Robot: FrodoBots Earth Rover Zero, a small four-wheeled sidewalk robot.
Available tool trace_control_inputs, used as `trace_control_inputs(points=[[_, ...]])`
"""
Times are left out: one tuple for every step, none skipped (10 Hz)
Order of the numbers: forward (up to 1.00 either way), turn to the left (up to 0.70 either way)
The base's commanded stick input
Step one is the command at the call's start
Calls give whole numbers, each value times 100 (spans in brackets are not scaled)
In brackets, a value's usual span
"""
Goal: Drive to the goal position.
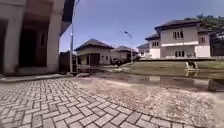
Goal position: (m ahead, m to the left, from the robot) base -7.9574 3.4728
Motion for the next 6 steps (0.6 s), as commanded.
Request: trace_control_inputs(points=[[0,50],[0,50],[0,50],[0,50],[0,50],[0,50]])
